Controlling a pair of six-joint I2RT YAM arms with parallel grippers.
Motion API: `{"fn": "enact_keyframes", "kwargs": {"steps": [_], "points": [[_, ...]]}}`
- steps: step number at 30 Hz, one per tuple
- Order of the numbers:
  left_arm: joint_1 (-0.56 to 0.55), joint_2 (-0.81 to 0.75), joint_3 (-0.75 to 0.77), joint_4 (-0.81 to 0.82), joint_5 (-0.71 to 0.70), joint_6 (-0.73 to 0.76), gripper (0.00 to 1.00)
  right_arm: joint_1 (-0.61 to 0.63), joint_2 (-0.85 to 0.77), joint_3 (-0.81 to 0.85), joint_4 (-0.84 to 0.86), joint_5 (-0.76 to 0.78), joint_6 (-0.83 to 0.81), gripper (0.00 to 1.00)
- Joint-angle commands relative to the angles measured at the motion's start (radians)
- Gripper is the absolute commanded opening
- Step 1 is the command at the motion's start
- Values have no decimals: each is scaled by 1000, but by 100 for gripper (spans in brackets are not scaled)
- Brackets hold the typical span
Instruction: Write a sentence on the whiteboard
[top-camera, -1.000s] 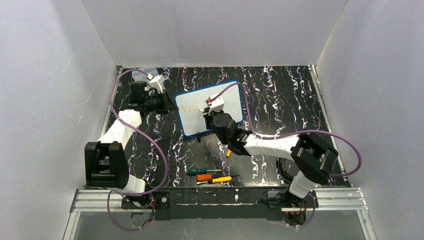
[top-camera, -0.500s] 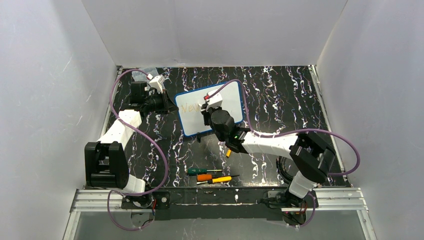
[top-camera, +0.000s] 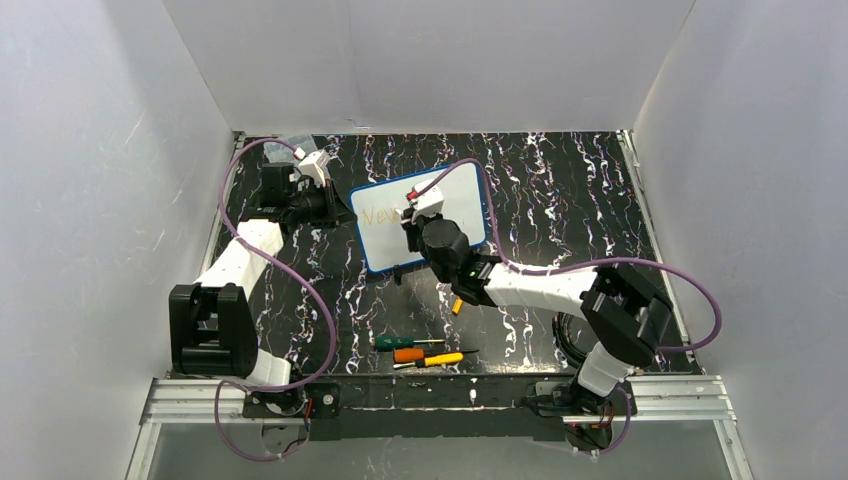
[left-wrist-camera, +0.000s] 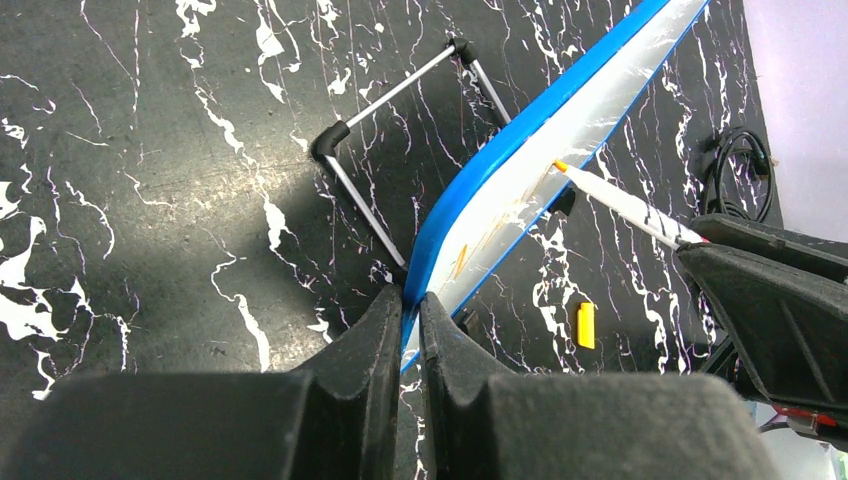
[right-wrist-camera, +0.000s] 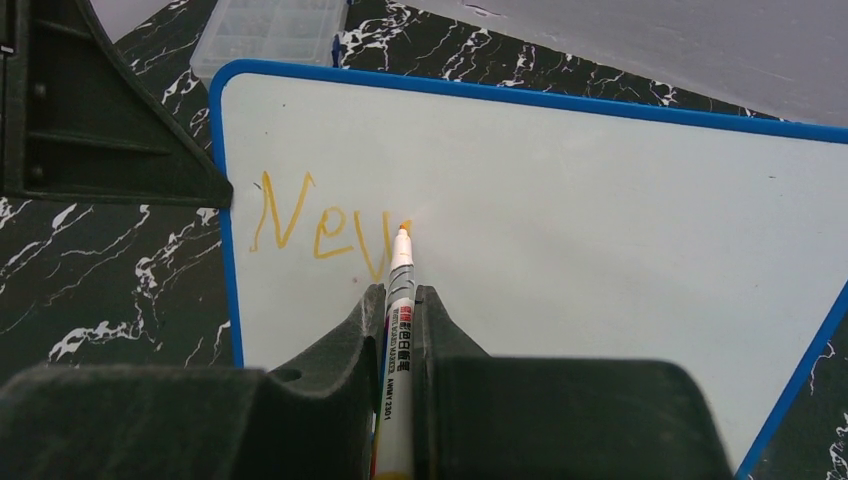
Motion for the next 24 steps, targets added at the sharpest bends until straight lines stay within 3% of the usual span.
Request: {"fn": "enact_keyframes", "kwargs": {"steps": [1,11,24], "points": [[-6,-68,4,-18,14,11,0,-8,-90,18,-22,-37,-7,1],[-5,-74,3,-21,11,11,0,-82,-176,-44,-77,-90,28,1],[-5,-67,7,-24,12,16,0,-122,-111,-18,-7,-105,25,1]]}}
